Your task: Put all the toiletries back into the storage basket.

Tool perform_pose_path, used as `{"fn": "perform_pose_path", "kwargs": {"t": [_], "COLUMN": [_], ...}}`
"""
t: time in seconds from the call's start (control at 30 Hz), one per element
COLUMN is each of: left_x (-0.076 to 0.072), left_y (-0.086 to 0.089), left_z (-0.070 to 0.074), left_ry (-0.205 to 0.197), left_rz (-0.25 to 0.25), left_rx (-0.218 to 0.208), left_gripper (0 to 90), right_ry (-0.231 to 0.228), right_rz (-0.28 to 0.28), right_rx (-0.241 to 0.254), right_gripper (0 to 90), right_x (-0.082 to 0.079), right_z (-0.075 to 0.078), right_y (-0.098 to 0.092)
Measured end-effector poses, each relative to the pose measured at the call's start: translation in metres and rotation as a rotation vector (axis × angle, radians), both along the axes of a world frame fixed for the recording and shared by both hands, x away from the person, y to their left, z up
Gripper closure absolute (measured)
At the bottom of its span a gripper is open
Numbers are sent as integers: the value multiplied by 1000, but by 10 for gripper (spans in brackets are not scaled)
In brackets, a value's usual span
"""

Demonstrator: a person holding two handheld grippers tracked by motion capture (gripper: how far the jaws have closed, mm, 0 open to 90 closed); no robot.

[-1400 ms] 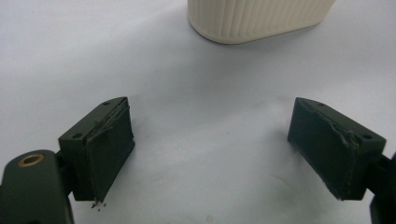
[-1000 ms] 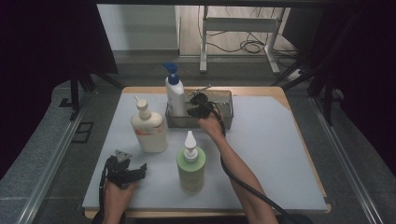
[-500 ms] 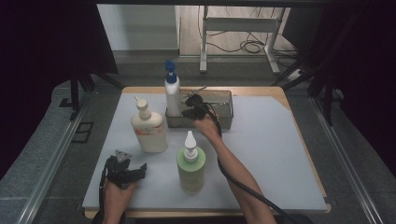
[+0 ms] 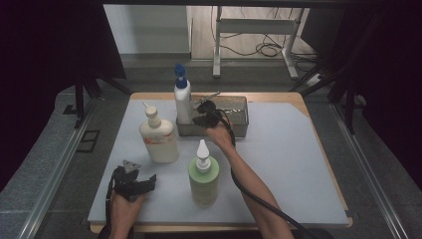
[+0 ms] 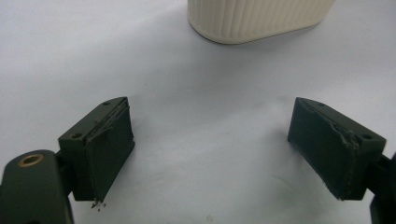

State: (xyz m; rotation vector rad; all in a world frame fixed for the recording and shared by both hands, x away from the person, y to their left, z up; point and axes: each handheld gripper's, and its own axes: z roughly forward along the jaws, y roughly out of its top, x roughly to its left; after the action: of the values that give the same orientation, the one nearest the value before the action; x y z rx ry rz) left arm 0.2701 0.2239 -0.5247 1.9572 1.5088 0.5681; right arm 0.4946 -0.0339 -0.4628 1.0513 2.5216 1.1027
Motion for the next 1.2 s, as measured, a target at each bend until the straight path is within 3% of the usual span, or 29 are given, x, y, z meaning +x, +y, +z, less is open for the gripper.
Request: {"fn": "perform_pose_path", "kwargs": {"t": [0.37,0.83,1.0,1.2], "left_x": [0,0,0,0], "left_y": [0,0,0,0], "left_z": [0,0,0,0], "left_ry": [0,-1,-2,-3], "left_rz": [0,0,1,1], "left_rx": [0,-1,0,-1], "left_gripper": [136,136,137,137], "right_ry": [-14,-85,-101,-108], "right_rz": [20,60,83,105], "right_rx": [-1,15,33,29], "right_gripper": [866,797,732,594], "right_x": [0,-16,-26,-38], "right_z": [2,29,39,44], "right_y": [-4,-18,-24,-30]}}
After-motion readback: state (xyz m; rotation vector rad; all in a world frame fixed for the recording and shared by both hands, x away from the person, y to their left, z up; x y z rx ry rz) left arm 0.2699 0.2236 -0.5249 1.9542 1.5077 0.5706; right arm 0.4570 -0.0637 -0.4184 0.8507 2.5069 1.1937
